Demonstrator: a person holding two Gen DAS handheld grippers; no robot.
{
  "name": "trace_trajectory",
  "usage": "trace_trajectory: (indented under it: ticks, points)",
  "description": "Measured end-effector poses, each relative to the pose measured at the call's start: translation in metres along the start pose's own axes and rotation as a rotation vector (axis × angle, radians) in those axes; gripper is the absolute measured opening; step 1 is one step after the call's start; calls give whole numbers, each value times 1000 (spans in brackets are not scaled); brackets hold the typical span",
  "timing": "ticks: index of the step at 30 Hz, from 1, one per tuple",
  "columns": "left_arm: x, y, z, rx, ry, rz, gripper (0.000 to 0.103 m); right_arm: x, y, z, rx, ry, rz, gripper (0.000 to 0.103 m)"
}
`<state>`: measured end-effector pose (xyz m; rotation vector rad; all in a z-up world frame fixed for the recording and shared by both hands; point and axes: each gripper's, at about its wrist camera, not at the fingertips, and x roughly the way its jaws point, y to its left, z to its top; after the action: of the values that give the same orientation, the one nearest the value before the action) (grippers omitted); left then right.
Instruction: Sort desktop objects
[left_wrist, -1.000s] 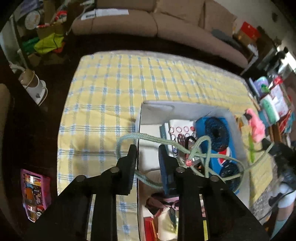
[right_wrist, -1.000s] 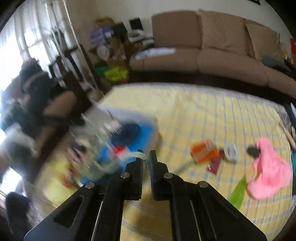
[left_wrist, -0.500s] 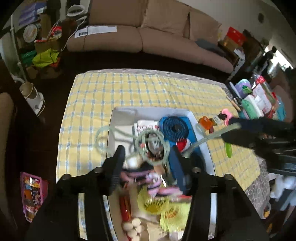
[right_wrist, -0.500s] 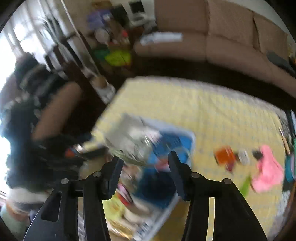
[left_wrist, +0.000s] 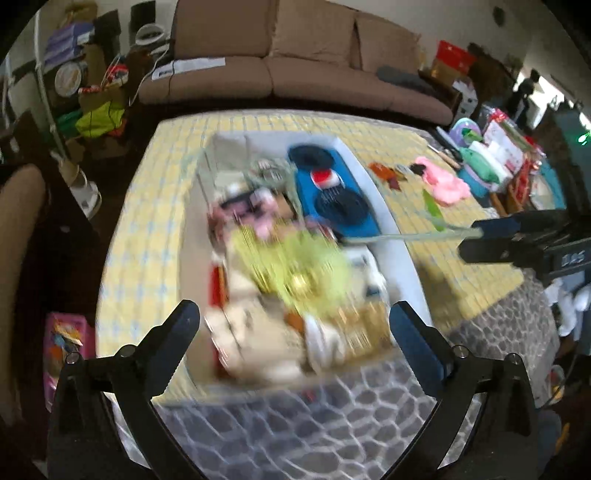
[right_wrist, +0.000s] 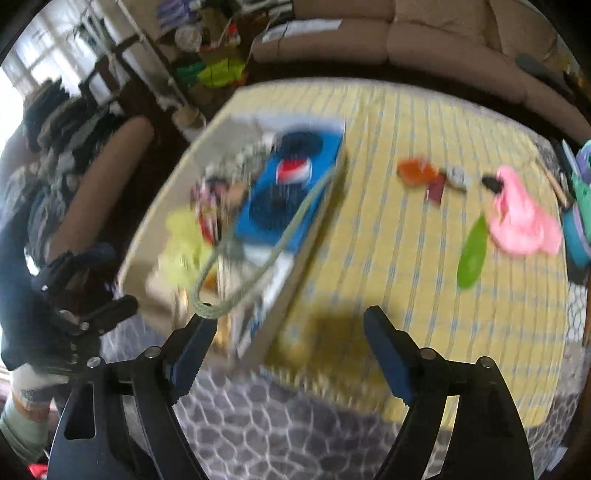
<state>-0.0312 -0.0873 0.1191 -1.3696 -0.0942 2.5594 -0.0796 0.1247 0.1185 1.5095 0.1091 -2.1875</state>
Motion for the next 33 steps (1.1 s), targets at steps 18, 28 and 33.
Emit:
trace_trajectory:
  ticks: [18,28,33]
  points:
    - [47,-23,-88,-92,1,137,103,23,-86,-130,280,-246,-250,101]
    - [85,-45,-88,-85,33,170,103,35,-88,-137,249,-270,-297,101]
    - [93,-54,-87,-78,23,230,103,44,-85,-137,234,-269,-340,102]
